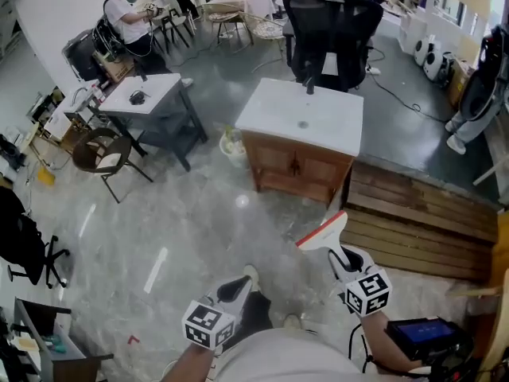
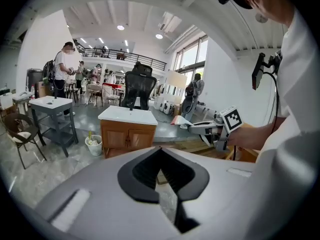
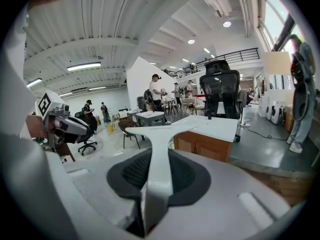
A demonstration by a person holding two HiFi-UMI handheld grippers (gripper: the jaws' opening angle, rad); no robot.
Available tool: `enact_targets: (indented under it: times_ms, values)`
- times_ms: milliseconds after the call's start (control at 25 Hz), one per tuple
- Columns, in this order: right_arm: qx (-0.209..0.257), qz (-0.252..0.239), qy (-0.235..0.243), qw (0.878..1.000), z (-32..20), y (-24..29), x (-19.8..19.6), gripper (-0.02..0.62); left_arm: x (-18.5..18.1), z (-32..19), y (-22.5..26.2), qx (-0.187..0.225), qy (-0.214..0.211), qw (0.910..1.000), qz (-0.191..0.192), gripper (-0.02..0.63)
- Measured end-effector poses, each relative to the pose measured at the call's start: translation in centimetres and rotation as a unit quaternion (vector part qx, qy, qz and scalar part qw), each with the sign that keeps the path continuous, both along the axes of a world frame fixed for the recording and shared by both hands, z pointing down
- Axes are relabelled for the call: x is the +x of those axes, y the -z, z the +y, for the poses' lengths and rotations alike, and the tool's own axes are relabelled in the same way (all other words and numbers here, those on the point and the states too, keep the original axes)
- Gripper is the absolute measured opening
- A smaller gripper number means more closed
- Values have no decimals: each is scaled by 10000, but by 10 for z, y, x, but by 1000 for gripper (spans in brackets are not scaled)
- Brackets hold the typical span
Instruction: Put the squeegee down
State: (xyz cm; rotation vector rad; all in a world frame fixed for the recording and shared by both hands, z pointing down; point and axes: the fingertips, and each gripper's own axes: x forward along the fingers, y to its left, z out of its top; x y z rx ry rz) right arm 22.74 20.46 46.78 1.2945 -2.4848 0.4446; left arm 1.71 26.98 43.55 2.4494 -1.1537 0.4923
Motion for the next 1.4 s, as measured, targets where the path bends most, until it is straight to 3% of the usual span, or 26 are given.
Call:
enact_targets:
  times_ms: [160,400,680,1080,1400]
  values:
    - [-37,115,-230,9997,-56,0,-11,89,-17,-62,-3,36,-160,9998,84,5]
    - [-63,282,-749,9968,-143,13,-26,89,-41,-165,12,211,-784,9967,-9,5]
    - [-92,242,-1066,9940,-228,7,-73,89,-83,-249,12,232,-1191,9926,21,5]
    - [-488,12,-1270,9907,-366,-21,-119,89,-118,-330,8,39,-887,9959,172,5]
    - [-699,-221,-1425,9871,-493,-54,-145,89,-145,-418,7,-5,-466,9989,-4,5]
